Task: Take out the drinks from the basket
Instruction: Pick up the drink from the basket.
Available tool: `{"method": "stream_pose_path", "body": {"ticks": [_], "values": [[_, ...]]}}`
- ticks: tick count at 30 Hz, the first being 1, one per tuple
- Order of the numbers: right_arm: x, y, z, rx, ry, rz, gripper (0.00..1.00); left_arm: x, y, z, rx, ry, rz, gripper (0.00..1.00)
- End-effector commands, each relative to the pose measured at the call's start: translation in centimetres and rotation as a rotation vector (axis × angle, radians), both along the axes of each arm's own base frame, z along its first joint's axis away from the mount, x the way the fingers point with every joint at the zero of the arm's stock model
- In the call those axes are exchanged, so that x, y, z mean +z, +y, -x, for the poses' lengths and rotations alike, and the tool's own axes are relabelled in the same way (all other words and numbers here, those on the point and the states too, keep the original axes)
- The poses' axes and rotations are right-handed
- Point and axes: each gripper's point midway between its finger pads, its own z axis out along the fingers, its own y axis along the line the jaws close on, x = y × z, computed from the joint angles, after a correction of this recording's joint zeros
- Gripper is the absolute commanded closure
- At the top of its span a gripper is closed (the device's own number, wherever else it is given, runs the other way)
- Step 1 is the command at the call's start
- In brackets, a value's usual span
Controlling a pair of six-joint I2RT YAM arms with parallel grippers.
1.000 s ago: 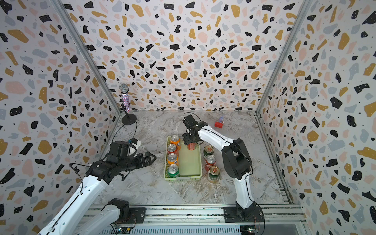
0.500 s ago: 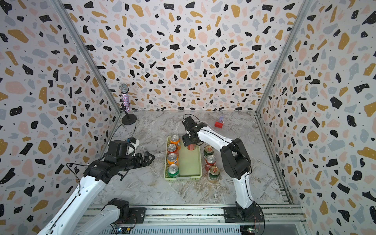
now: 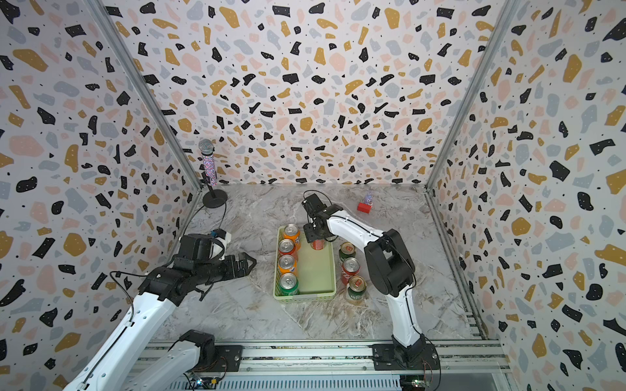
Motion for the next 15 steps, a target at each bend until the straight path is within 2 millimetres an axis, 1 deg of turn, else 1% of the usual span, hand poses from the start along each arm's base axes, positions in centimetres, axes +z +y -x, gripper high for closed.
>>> {"method": "stream_pose_path", "body": {"ticks": [1, 6, 10, 15], "values": [[3.0, 0.2, 0.0, -0.005, -0.058, -0.047, 0.65, 1.1, 0.0, -0.2, -0.007, -0.039, 0.002, 0.00], [6.1, -0.2, 0.5, 0.003, -0.102, -0.072, 0.73, 1.0, 0.1, -0.3, -0.003, -0.035, 0.001, 0.00], [9.0, -0.8, 1.0, 0.009, -0.142, -0.087, 0.75, 1.2, 0.0, -0.4, 0.003, -0.034, 0.012, 0.00], [12.6, -1.8, 1.6, 0.015, -0.195, -0.091, 0.75, 2.8, -0.8, -0.8, -0.001, -0.047, 0.066, 0.00]]}}
